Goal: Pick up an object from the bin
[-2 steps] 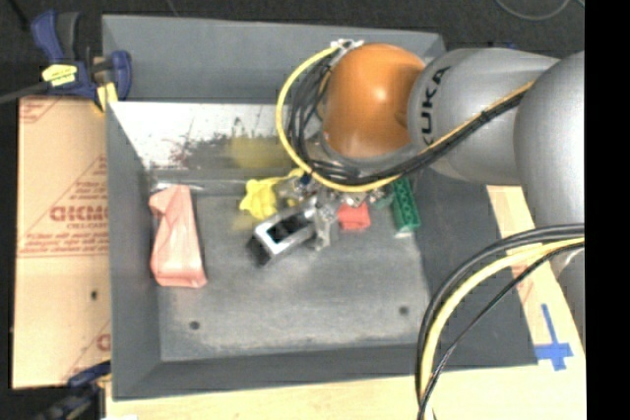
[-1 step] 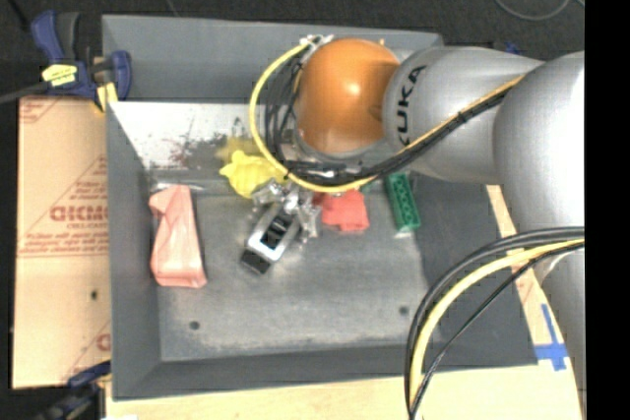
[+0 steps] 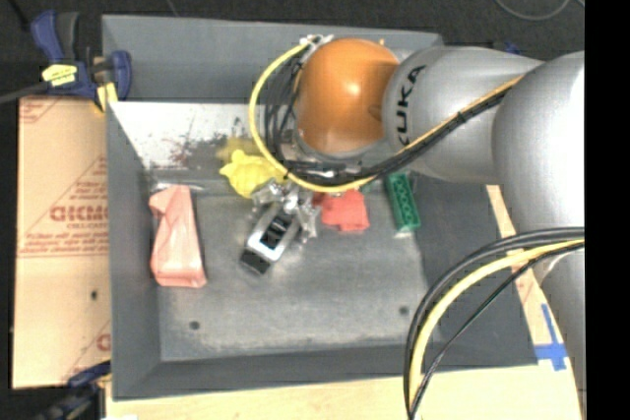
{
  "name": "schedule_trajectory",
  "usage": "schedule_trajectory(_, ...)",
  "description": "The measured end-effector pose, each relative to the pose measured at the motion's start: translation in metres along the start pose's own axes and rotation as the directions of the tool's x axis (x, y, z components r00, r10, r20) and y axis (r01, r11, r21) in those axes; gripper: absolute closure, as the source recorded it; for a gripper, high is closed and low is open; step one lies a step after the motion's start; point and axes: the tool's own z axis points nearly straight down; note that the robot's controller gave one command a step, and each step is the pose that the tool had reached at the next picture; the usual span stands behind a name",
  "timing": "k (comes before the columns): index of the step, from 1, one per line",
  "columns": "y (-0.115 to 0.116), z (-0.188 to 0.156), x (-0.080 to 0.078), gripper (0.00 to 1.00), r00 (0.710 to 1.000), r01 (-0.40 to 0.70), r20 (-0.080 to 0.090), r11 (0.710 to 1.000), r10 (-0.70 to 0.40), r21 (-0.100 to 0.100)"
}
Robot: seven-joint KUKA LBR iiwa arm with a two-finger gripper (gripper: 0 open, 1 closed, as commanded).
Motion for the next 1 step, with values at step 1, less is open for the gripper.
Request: schedule_trajectory(1,0.0029,-0.0517,0.0054,1.00,1.000,-0.007,-0.005,1.000,0.007,-0.006)
